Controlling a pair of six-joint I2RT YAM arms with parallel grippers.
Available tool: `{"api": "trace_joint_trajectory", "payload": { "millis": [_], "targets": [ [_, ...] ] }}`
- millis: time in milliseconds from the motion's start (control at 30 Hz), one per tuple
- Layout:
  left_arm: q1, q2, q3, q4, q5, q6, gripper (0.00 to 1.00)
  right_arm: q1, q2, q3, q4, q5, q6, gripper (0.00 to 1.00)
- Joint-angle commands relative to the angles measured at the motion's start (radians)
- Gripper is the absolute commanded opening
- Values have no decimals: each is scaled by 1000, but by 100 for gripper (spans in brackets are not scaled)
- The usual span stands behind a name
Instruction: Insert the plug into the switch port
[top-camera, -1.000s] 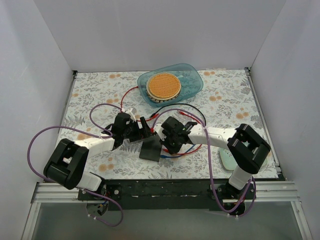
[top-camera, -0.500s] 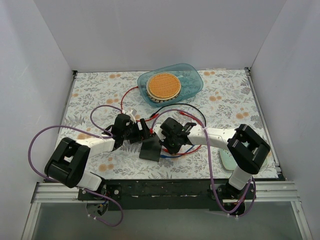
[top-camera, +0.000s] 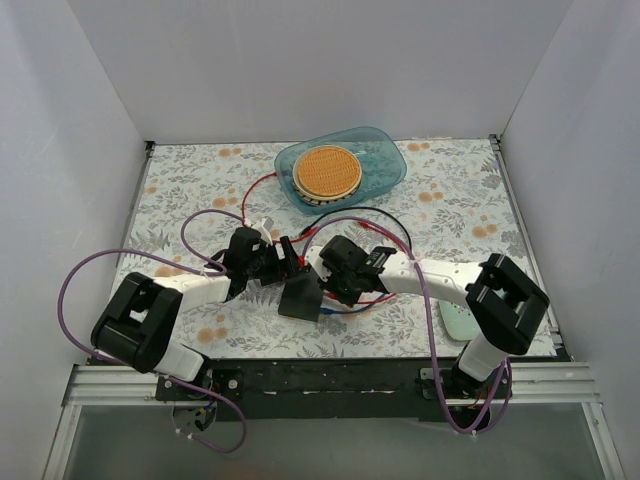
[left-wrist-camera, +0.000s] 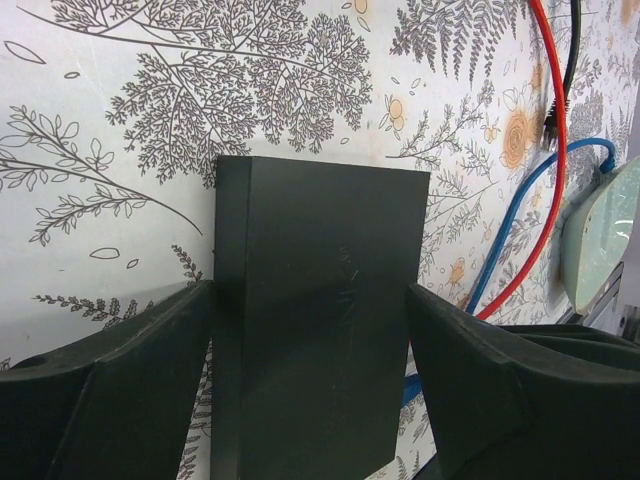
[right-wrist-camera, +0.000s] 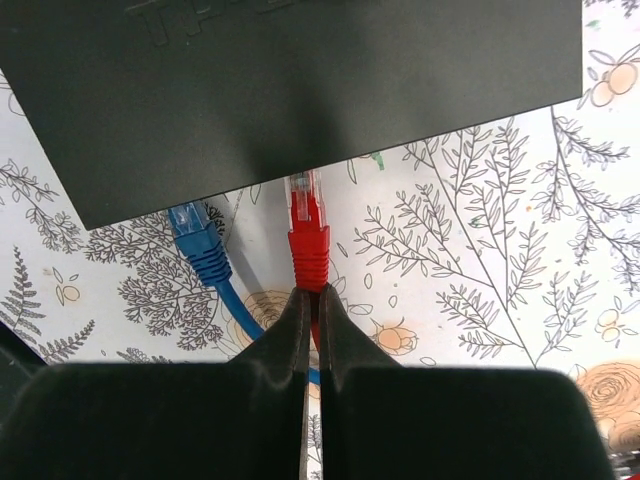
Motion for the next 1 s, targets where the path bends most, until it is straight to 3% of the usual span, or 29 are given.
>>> {"api": "trace_joint_trajectory", "payload": {
  "millis": [0, 467, 967],
  "targets": [
    [0, 15, 3, 6, 33, 3, 75, 10, -69, 11, 96, 11, -2, 1],
    [0, 13, -6, 58, 100, 2, 74, 21, -88, -121, 303, -70, 6, 1],
    [-23, 21, -72, 134, 150, -46, 61, 22, -94, -77, 391, -55, 19, 1]
  ]
}}
